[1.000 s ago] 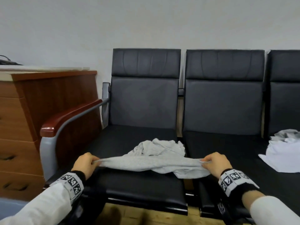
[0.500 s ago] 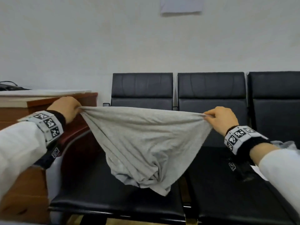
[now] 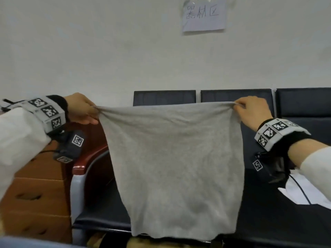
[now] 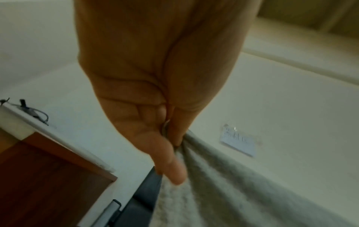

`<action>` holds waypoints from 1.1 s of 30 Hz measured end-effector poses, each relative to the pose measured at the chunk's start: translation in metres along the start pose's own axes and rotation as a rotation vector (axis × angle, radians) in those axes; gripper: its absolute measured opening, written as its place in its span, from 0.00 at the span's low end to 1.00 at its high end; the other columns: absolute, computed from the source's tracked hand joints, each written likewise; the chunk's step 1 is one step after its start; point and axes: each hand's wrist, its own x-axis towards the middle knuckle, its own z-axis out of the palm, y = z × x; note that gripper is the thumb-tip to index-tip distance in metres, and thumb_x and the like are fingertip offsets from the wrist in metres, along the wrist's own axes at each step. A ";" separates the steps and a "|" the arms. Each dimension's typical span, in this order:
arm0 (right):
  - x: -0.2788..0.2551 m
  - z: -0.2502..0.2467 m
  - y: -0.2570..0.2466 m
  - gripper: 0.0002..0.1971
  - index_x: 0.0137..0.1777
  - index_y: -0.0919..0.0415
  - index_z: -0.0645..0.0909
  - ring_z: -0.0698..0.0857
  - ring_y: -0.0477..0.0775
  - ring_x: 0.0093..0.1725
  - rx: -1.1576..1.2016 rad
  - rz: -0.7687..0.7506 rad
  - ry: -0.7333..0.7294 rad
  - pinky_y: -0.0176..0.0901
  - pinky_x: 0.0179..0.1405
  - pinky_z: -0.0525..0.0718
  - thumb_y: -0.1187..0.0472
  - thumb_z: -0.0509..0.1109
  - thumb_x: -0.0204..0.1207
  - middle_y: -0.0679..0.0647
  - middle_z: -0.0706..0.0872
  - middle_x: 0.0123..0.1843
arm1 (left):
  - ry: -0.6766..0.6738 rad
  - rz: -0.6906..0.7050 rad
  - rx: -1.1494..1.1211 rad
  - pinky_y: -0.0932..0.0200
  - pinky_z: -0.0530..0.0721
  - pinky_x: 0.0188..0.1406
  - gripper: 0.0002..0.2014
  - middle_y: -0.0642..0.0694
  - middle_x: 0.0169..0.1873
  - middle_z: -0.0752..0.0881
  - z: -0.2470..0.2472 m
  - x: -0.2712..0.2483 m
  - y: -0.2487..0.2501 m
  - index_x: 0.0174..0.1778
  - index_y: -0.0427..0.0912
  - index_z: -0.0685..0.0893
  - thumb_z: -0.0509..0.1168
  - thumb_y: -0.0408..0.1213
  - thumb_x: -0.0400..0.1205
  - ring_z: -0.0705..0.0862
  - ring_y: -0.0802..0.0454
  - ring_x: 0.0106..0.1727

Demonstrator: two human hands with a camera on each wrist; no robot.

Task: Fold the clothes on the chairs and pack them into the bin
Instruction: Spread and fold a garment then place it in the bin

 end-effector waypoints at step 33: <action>-0.019 0.018 -0.022 0.14 0.58 0.70 0.77 0.79 0.67 0.60 0.386 0.290 0.141 0.47 0.49 0.68 0.63 0.53 0.85 0.69 0.81 0.60 | 0.614 0.442 0.200 0.46 0.74 0.50 0.12 0.27 0.53 0.83 0.031 -0.027 -0.001 0.59 0.33 0.78 0.52 0.31 0.86 0.82 0.29 0.54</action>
